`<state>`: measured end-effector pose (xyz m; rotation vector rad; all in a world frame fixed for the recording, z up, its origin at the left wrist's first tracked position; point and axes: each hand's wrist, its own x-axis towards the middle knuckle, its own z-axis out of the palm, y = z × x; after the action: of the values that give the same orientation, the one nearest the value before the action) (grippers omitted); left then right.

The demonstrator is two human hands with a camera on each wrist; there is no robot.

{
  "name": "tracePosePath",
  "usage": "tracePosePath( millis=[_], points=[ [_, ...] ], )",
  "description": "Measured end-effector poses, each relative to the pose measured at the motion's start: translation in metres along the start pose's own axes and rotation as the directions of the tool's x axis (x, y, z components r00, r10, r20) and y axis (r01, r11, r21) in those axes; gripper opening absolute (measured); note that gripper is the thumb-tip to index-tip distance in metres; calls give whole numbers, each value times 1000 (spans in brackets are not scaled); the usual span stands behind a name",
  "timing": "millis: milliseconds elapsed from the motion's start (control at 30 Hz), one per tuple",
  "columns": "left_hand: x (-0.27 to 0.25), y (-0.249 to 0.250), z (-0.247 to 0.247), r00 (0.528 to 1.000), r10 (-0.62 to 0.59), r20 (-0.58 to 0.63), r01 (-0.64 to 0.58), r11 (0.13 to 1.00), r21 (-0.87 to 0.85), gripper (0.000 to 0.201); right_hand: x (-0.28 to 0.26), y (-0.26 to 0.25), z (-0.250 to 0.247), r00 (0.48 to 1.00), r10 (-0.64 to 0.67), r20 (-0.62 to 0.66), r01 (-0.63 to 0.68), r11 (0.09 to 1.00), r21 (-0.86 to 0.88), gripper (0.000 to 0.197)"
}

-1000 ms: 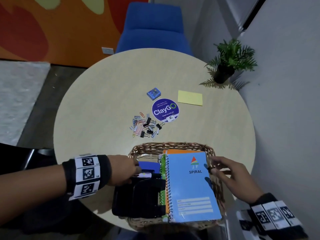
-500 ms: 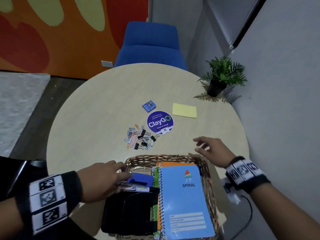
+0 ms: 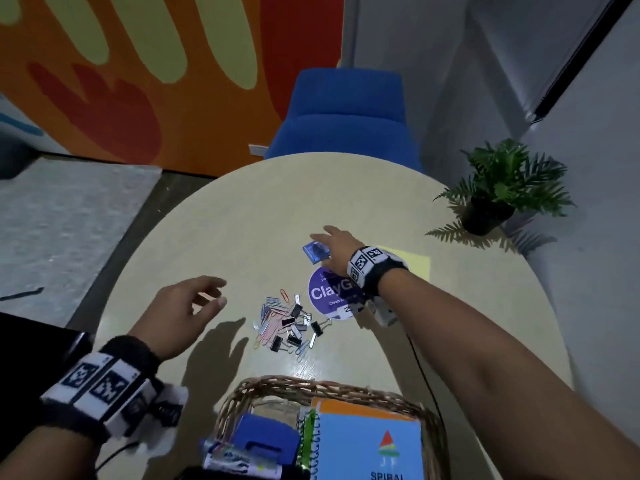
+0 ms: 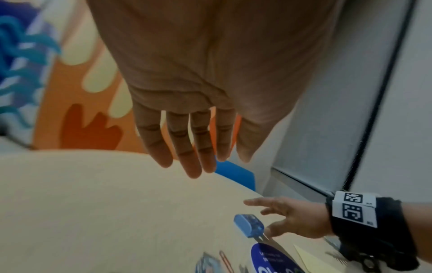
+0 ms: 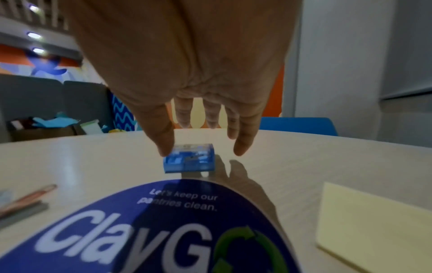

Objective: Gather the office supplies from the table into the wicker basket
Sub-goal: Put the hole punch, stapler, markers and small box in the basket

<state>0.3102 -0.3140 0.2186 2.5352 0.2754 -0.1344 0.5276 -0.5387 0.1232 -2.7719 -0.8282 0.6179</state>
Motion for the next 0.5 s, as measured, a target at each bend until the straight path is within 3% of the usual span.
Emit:
tracePosePath(
  millis=[133, 233, 333, 433, 500],
  points=[
    [-7, -15, 36, 988, -144, 51, 149, 982, -112, 24, 27, 0, 16, 996, -75, 47, 79, 994, -80, 65],
    [-9, -15, 47, 980, -166, 107, 177, 979, -102, 27, 12, -1, 23, 997, -59, 44, 62, 994, -91, 48],
    [-3, 4, 45, 988, -107, 108, 125, 976, -177, 33, -25, -10, 4, 999, -37, 5, 37, 999, -9, 48],
    [-5, 27, 40, 978, -78, 192, 155, 893, -422, 55, -78, -48, -9, 972, -222, -72, 231, 960, 156, 60],
    [-11, 35, 40, 970, -89, 228, 211, 778, -592, 52, -114, -76, -11, 933, -340, -117, 358, 909, 212, 63]
  ],
)
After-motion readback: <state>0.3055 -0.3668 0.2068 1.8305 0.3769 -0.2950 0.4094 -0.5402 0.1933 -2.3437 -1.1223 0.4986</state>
